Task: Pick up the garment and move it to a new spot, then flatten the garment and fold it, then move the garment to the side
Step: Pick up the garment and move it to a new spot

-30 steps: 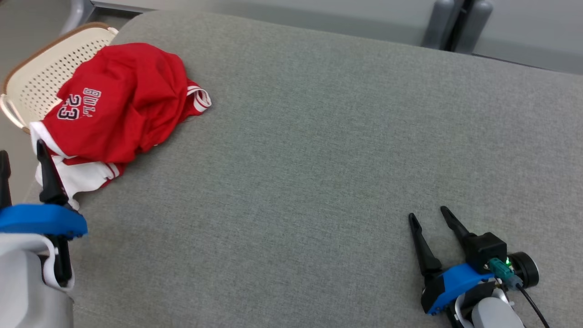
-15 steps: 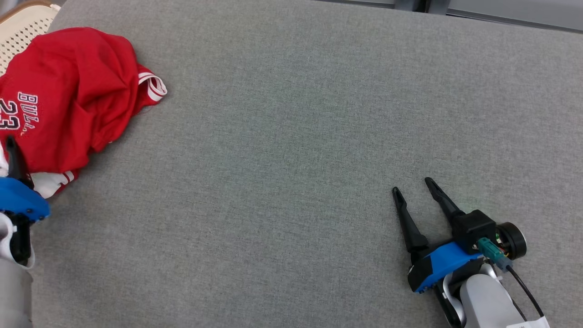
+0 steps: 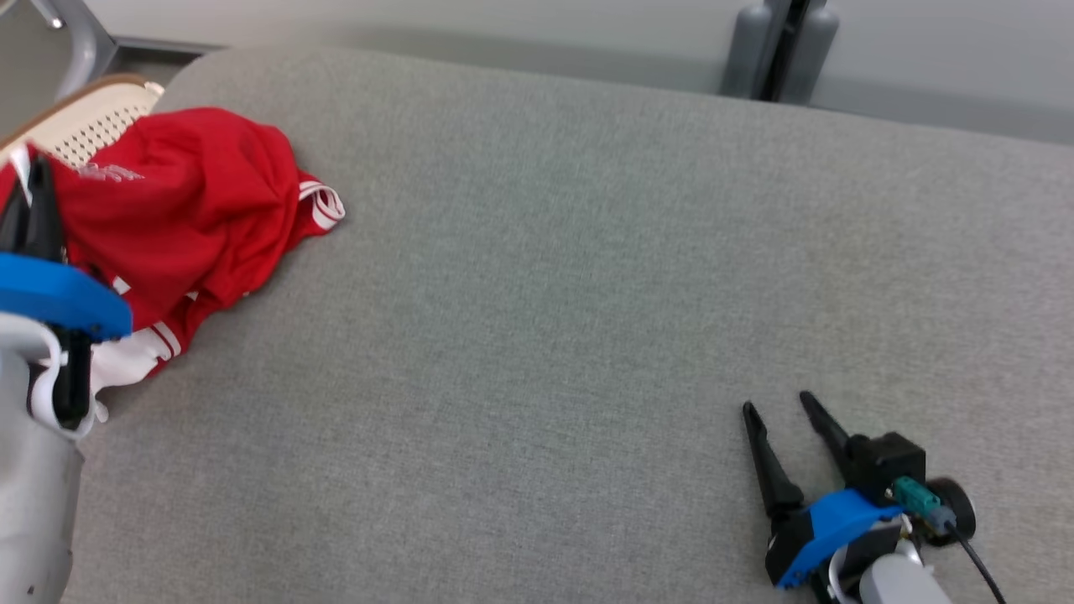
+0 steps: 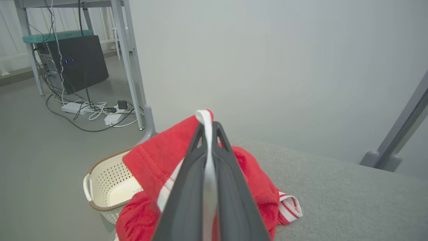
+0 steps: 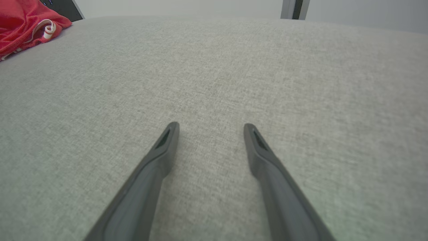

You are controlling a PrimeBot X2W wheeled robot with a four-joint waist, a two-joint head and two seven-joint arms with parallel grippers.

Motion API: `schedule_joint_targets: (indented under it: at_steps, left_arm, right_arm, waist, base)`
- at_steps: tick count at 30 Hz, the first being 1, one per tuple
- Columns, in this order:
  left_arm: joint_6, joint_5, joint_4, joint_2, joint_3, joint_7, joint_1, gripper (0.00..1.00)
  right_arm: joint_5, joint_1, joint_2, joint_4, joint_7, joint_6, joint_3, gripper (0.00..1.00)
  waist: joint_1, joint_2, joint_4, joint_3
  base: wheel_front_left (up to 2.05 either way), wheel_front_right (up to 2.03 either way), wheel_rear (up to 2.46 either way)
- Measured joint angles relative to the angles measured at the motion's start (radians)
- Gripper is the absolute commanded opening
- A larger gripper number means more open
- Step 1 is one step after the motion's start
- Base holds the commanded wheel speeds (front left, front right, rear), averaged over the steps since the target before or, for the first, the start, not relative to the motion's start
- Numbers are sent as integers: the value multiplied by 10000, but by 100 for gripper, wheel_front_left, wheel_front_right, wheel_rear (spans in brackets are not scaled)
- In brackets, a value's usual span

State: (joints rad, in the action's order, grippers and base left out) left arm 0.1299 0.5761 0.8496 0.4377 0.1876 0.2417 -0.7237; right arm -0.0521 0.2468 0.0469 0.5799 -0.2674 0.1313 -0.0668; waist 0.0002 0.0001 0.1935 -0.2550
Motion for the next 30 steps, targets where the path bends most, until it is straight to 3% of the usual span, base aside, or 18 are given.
schedule_joint_targets:
  at_steps: [7, 17, 26, 30]
  left_arm:
    - [0, 424, -1937, -35, 1549, 81, -504, 0]
    - [0, 901, -3850, -1122, 3452, -84, -672, 0]
    - [0, 1507, -3787, -3110, 4556, -19, -268, 0]
    - [0, 1590, -3461, -3536, 4823, 79, 77, 0]
  right_arm:
    - [-1120, -549, 12, 109, 33, -4, -219, 100]
    - [-1638, -1138, 17, 90, 35, -4, -399, 100]
    - [-2038, -1327, 19, 40, 35, -4, -439, 100]
    - [-2090, -1343, 23, 17, 35, -4, -443, 100]
  waist:
    - [-1, 0, -450, 821]
    - [-2, 0, -2092, 1438]
    - [-2, 0, -3565, 1711]
    - [-3, 0, -3766, 1803]
  base:
    - [0, 0, 0]
    - [0, 0, 0]
    - [0, 0, 0]
    - [0, 0, 0]
